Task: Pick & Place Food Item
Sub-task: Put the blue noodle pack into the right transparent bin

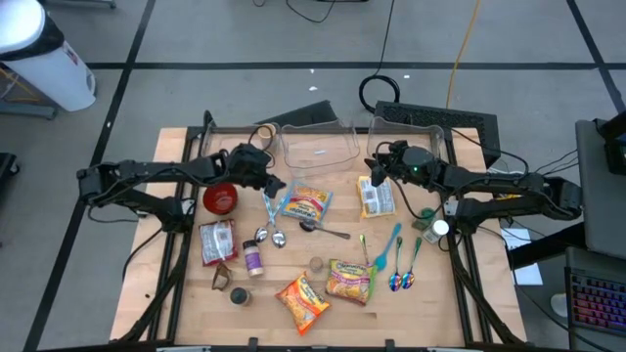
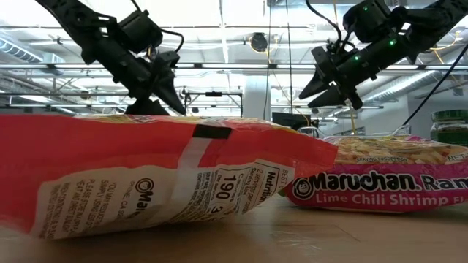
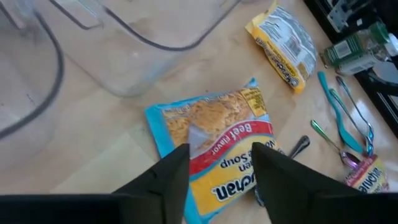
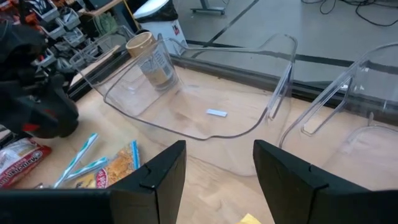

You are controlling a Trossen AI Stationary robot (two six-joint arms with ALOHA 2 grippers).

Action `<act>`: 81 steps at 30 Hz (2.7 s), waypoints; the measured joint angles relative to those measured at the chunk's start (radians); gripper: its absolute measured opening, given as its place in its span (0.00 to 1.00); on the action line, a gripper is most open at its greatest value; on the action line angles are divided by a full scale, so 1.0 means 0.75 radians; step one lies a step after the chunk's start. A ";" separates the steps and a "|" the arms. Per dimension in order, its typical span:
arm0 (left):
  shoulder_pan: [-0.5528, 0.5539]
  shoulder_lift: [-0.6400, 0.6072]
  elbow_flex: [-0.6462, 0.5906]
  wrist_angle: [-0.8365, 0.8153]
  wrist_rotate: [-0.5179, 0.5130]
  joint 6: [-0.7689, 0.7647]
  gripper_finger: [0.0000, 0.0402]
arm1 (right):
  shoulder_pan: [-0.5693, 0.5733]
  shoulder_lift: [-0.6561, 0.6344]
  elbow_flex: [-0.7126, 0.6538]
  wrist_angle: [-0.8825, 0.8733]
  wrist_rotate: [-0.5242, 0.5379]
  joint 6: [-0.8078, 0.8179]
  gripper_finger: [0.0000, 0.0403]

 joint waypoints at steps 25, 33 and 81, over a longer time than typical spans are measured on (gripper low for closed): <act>0.023 0.312 0.002 0.116 0.131 0.008 0.56 | -0.001 0.000 0.000 -0.001 0.001 -0.050 0.45; 0.023 0.314 0.001 0.136 -0.004 0.023 0.57 | -0.001 0.000 0.000 0.000 0.002 -0.049 0.45; -0.036 0.483 0.163 0.062 0.150 0.185 0.02 | -0.001 -0.001 -0.316 0.643 -0.065 0.146 0.45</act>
